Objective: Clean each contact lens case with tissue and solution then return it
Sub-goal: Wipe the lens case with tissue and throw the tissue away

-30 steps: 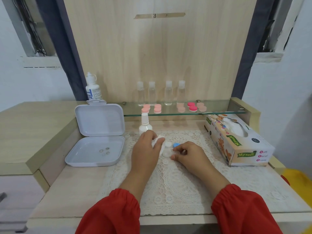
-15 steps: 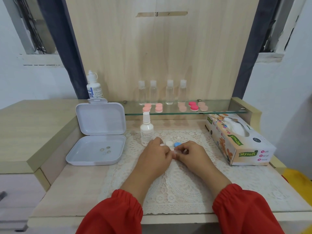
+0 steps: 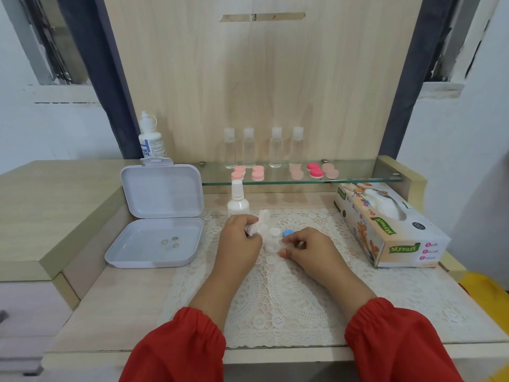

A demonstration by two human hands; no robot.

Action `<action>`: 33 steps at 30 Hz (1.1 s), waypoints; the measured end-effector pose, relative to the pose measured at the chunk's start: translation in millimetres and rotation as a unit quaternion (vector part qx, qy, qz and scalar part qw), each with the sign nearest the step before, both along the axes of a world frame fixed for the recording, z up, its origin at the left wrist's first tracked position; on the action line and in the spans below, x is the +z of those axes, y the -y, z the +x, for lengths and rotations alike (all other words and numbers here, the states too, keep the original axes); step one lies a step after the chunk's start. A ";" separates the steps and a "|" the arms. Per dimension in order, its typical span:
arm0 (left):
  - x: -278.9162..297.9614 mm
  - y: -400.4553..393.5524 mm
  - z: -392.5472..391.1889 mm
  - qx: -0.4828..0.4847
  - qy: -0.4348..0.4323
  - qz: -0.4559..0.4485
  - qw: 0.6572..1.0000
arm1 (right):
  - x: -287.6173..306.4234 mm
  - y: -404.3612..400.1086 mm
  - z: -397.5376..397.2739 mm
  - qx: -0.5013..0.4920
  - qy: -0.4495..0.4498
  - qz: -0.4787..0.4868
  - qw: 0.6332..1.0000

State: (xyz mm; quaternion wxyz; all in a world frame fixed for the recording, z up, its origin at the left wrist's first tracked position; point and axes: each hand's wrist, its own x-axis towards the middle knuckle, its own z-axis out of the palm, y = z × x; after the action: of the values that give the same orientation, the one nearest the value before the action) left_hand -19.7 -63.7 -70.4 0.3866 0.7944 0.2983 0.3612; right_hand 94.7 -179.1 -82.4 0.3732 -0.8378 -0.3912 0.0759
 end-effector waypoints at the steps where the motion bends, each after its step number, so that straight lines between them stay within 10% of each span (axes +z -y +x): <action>1: -1.0 0.9 0.6 -0.001 -0.006 0.008 1.000 | -0.4 -0.1 0.0 0.001 -0.001 0.002 1.000; 25: -10.2 0.8 11.7 -0.098 -0.225 0.219 0.944 | -1.0 -0.3 -0.1 0.001 0.001 0.002 1.000; 29: -3.6 -2.2 8.6 -0.097 -0.064 -0.051 0.992 | -1.7 -0.8 0.8 -0.002 0.003 -0.003 1.000; 33: -8.3 -5.3 3.0 -0.008 -0.018 0.143 0.990 | -2.3 -0.9 1.4 0.004 -0.002 0.004 1.000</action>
State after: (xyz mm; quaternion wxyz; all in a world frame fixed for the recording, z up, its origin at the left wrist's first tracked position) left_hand -16.7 -58.4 -78.7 0.2665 0.8501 0.2445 0.3827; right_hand 96.1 -178.2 -84.7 0.3768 -0.8347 -0.3939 0.0781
